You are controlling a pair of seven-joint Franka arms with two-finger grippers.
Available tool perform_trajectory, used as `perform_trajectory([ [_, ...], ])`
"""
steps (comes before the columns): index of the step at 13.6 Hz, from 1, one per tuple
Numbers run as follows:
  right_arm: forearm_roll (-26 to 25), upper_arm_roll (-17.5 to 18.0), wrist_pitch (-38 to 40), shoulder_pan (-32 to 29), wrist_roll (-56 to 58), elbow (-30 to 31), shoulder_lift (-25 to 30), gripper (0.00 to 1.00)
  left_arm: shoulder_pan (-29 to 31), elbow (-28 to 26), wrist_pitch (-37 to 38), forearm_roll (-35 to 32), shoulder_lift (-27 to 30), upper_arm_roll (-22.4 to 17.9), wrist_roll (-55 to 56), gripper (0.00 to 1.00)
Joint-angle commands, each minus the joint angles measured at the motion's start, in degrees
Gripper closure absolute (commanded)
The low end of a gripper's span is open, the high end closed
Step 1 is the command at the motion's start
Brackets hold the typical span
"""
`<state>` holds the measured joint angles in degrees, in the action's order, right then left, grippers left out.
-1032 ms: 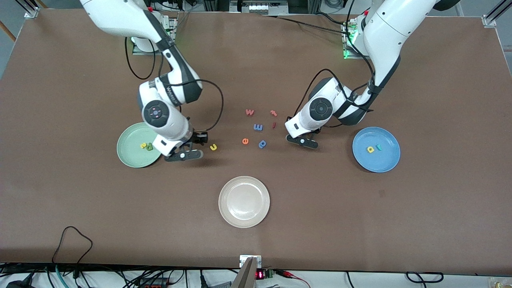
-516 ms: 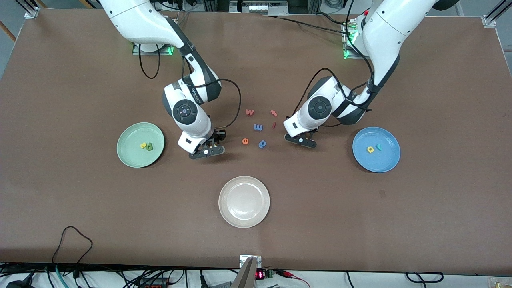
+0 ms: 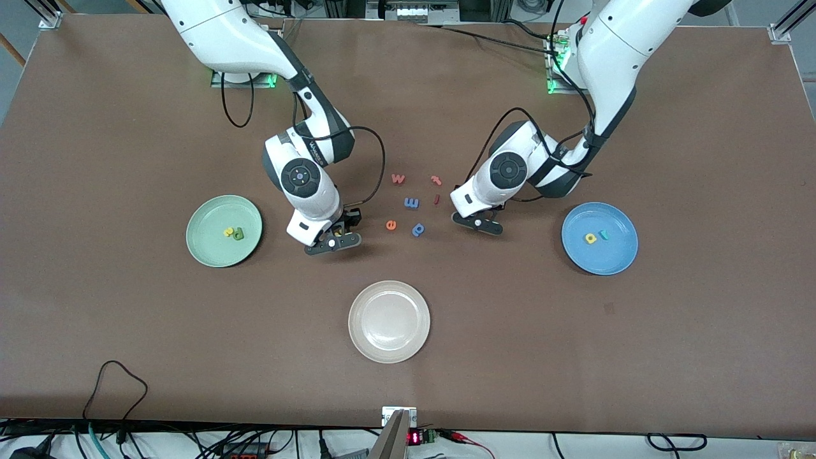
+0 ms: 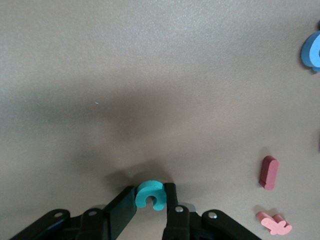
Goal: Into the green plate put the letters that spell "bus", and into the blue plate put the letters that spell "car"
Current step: 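Drop the cyan letter on the blue plate while the right gripper drops yellow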
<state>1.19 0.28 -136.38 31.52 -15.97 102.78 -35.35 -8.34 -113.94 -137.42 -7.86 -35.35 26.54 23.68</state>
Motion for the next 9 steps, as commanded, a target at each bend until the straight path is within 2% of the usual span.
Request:
perform_trajectory([
  [1, -0.8, 0.0, -0.8, -0.1, -0.2, -0.8, -1.6, 0.58, 2.4, -0.6, 5.3, -1.3, 3.4, -0.8, 0.1, 0.89],
  [3, -0.8, 0.0, -1.5, 0.0, 0.0, -0.8, -2.1, 0.58, 5.4, -0.1, 11.9, -1.4, 8.1, -0.7, -0.2, 0.9],
  [5, -0.8, 0.0, -1.7, 0.1, 0.0, -0.8, -2.4, 0.58, 11.4, 0.0, 15.7, -1.4, 11.2, -0.7, -1.3, 0.91],
  [9, -0.8, 0.0, -2.9, 0.4, 0.1, -0.8, -3.0, 0.58, 24.8, -0.4, 17.8, -1.4, 11.3, -0.8, -12.0, 0.91],
])
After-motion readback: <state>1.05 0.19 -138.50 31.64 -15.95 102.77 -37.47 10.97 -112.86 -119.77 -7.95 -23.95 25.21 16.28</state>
